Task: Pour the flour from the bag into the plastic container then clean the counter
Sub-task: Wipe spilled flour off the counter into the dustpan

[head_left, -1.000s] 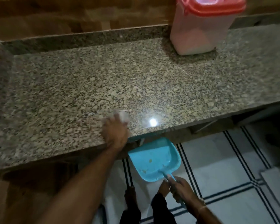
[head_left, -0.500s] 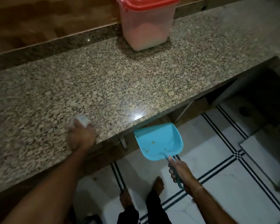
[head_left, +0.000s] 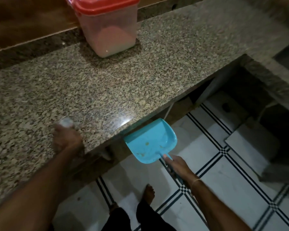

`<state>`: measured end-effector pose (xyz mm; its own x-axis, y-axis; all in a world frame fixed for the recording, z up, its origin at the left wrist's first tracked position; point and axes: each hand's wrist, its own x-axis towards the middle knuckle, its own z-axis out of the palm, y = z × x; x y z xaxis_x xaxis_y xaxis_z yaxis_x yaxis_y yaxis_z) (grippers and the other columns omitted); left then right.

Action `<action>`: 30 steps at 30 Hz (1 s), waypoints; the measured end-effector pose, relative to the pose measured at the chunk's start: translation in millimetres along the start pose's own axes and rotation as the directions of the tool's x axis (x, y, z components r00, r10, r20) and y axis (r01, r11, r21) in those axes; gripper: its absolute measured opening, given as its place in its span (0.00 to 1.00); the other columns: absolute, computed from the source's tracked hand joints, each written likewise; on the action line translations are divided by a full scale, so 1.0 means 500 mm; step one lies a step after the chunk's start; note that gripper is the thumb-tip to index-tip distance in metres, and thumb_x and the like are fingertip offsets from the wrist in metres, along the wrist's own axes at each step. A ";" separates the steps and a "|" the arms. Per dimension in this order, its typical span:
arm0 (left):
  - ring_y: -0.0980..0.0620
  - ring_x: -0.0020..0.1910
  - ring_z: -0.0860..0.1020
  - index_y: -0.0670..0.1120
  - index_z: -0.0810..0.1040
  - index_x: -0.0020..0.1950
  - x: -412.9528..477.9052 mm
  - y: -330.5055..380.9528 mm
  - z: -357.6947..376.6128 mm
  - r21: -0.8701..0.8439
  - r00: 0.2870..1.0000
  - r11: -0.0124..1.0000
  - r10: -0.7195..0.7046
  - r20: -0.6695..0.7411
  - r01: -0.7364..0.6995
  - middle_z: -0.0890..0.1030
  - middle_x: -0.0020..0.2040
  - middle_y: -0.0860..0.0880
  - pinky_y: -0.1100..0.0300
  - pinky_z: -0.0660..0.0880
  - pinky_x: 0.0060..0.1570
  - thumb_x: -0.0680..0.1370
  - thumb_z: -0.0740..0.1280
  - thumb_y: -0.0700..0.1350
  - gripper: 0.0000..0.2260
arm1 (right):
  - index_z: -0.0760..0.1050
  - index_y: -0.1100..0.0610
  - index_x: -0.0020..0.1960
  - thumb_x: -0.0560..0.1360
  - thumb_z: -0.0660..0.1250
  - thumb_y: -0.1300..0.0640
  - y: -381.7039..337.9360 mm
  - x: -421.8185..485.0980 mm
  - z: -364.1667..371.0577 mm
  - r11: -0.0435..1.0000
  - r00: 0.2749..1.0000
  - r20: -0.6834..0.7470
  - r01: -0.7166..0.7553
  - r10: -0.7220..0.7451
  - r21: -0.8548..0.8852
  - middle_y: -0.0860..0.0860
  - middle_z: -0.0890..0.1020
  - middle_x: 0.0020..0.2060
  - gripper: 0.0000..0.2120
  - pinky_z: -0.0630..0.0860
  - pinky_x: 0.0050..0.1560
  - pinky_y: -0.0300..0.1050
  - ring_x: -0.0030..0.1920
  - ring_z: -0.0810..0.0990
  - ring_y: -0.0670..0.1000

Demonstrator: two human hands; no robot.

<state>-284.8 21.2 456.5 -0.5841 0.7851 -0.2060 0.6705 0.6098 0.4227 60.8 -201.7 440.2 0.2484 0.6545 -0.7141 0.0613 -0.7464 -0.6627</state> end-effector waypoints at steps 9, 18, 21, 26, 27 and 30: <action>0.41 0.55 0.81 0.48 0.68 0.76 -0.171 0.226 0.116 0.019 0.803 0.820 0.556 0.213 -0.573 0.80 0.62 0.41 0.47 0.79 0.51 0.81 0.67 0.49 0.24 | 0.74 0.56 0.46 0.82 0.65 0.38 -0.059 0.056 -0.031 1.000 1.000 0.009 0.003 -0.003 0.001 0.52 0.74 0.33 0.20 0.65 0.28 0.40 0.28 0.68 0.46; 0.32 0.63 0.76 0.45 0.60 0.78 0.116 0.233 0.073 0.000 0.992 0.992 0.124 -0.003 -0.124 0.74 0.68 0.33 0.39 0.73 0.60 0.82 0.66 0.49 0.27 | 0.75 0.58 0.48 0.86 0.62 0.49 -0.081 0.084 -0.074 0.997 0.997 0.072 -0.018 0.024 -0.078 0.54 0.77 0.36 0.15 0.70 0.32 0.36 0.32 0.72 0.47; 0.31 0.66 0.74 0.44 0.58 0.81 0.172 0.256 0.082 0.120 0.999 0.992 0.030 -0.023 -0.028 0.71 0.71 0.33 0.39 0.71 0.65 0.82 0.65 0.52 0.30 | 0.75 0.58 0.45 0.86 0.62 0.50 -0.089 0.104 -0.074 0.994 0.998 0.046 -0.041 0.046 -0.100 0.53 0.78 0.35 0.15 0.71 0.36 0.37 0.35 0.73 0.49; 0.39 0.59 0.78 0.45 0.72 0.73 0.005 0.350 0.133 0.009 0.653 0.673 0.713 0.255 -0.739 0.79 0.64 0.40 0.46 0.74 0.59 0.82 0.65 0.48 0.19 | 0.75 0.58 0.44 0.86 0.61 0.49 -0.119 0.129 -0.055 0.992 0.995 0.040 -0.085 0.089 -0.094 0.52 0.77 0.35 0.16 0.72 0.36 0.36 0.35 0.74 0.47; 0.42 0.60 0.77 0.48 0.69 0.75 -0.014 0.365 0.144 0.007 0.571 0.593 0.772 0.279 -0.805 0.78 0.65 0.42 0.48 0.73 0.60 0.83 0.64 0.47 0.20 | 0.75 0.58 0.44 0.86 0.61 0.49 -0.125 0.133 -0.054 0.991 0.994 0.043 -0.094 0.099 -0.099 0.52 0.77 0.36 0.17 0.73 0.37 0.37 0.36 0.74 0.47; 0.46 0.54 0.79 0.51 0.64 0.76 0.053 0.401 0.139 -0.031 0.700 0.710 0.700 0.142 -0.703 0.79 0.62 0.45 0.50 0.77 0.53 0.81 0.67 0.48 0.24 | 0.76 0.57 0.43 0.86 0.61 0.48 -0.135 0.139 -0.060 0.985 0.993 0.033 -0.104 0.110 -0.137 0.51 0.79 0.36 0.17 0.74 0.43 0.43 0.39 0.75 0.50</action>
<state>-134.1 171.9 474.2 0.1254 0.9918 0.0259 0.8727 -0.1227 0.4727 102.8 -109.3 442.2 0.2213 0.5724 -0.7895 0.1672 -0.8199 -0.5476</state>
